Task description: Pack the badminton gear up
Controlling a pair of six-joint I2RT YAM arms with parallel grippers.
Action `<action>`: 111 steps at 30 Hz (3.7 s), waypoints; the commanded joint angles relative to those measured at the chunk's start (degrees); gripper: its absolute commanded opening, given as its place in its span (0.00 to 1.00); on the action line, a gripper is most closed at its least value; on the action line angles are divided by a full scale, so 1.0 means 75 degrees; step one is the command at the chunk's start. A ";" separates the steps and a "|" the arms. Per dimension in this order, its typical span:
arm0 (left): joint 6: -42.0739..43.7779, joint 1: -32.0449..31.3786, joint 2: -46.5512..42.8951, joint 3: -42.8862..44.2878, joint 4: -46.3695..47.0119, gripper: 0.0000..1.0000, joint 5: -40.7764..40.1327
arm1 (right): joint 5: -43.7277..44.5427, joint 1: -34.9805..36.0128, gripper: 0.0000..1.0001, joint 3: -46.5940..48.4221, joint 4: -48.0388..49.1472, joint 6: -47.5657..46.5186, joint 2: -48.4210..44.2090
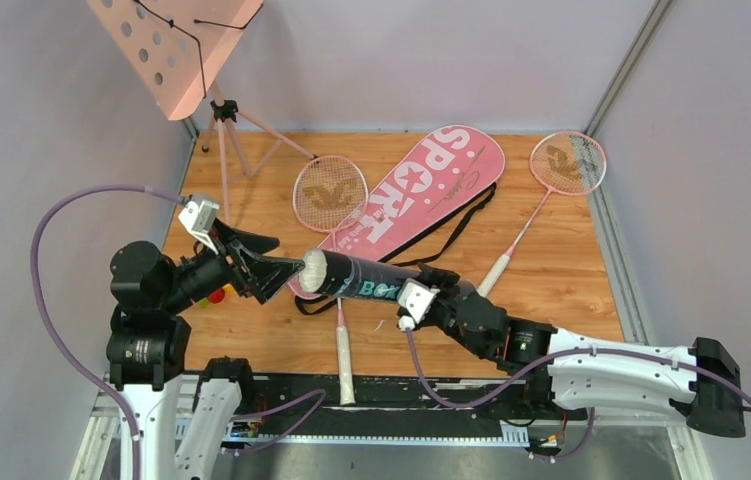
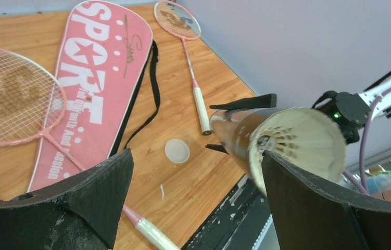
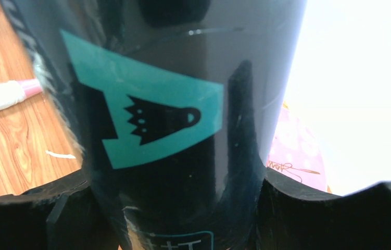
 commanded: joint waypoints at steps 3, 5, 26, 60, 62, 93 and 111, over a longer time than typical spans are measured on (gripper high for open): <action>0.0309 0.0008 0.0057 0.0358 -0.0574 1.00 -0.1693 | 0.0527 0.0042 0.17 0.0059 0.0295 0.0427 -0.0798; 0.0013 0.0008 -0.0039 0.0152 -0.0363 1.00 -0.1904 | 0.0611 0.0038 0.17 0.0049 0.0256 0.0543 -0.1066; -0.0169 -0.3224 0.2076 -0.1042 0.0111 0.67 -0.4468 | 0.1240 0.0044 0.18 0.1303 -0.1629 0.2968 -0.2863; -0.1092 -0.7582 0.9097 0.0980 0.2515 0.47 -0.7344 | 0.1661 0.0050 0.14 0.2110 -0.2948 0.5143 -0.4384; -0.1112 -0.7594 0.9313 0.0997 0.2508 0.46 -0.7309 | 0.1681 0.0032 0.14 0.2157 -0.2984 0.5144 -0.4384; -0.1497 -0.7830 0.8765 -0.0029 0.1950 0.00 -0.8437 | 0.1323 0.0042 0.19 0.1649 -0.3190 0.4675 -0.4393; -0.1259 -0.6486 0.1757 0.0585 -0.1005 0.00 -0.9171 | -0.1160 0.0043 0.23 0.0322 -0.1872 0.2262 -0.3209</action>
